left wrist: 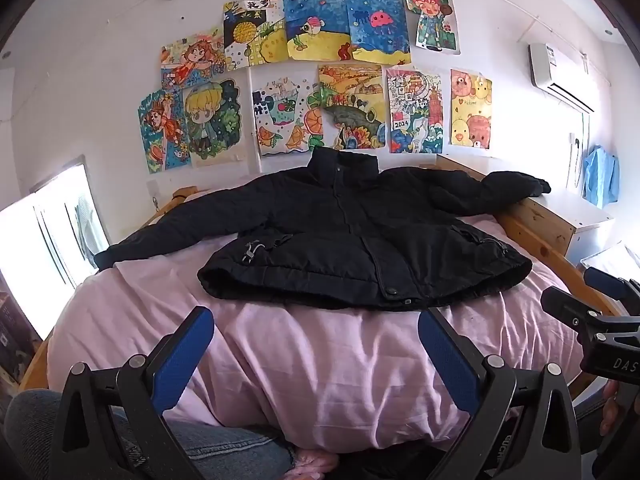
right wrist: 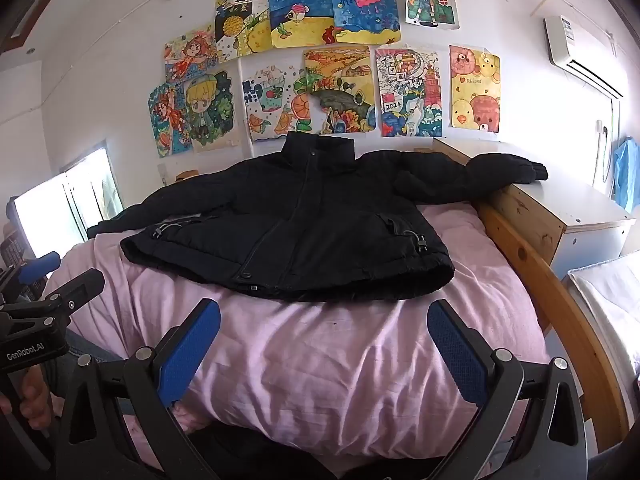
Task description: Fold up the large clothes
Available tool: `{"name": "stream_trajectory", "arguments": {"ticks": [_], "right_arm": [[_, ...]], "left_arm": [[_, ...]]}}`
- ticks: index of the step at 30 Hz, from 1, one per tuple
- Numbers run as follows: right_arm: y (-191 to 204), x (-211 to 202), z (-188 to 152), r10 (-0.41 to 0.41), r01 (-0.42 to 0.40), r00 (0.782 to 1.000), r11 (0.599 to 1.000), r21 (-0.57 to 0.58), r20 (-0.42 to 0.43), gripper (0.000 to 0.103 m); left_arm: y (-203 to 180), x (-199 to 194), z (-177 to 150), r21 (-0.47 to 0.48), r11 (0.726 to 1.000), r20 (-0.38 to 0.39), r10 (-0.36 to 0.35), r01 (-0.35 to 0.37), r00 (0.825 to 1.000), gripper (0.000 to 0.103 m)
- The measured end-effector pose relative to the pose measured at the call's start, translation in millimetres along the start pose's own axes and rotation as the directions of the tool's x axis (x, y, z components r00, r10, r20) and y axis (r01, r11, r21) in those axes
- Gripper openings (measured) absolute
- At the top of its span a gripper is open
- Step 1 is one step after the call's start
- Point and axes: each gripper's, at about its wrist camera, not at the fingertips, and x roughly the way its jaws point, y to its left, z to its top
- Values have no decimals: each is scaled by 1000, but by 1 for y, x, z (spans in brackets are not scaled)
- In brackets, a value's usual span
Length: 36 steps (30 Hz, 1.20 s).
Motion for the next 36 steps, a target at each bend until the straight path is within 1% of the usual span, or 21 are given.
{"name": "stream_trajectory", "arguments": {"ticks": [11, 18, 27, 28, 36], "right_arm": [[0, -1, 0, 0, 0, 1000, 1000, 2, 1, 102], [-1, -1, 1, 1, -1, 1000, 1000, 3, 1, 102], [-1, -2, 1, 0, 0, 1000, 1000, 5, 0, 102], [-2, -2, 1, 2, -2, 1000, 1000, 7, 0, 102], [-4, 0, 4, -1, 1, 1000, 1000, 7, -2, 102]], "left_arm": [[0, 2, 0, -3, 1000, -3, -6, 6, 1000, 103], [1, 3, 0, -8, 1000, 6, 5, -5, 1000, 103], [-14, 8, -4, -5, 1000, 4, 8, -8, 1000, 103], [-3, 6, -3, -9, 1000, 4, 4, -4, 1000, 103], [0, 6, -1, -12, 1000, 0, 7, -7, 1000, 103]]}}
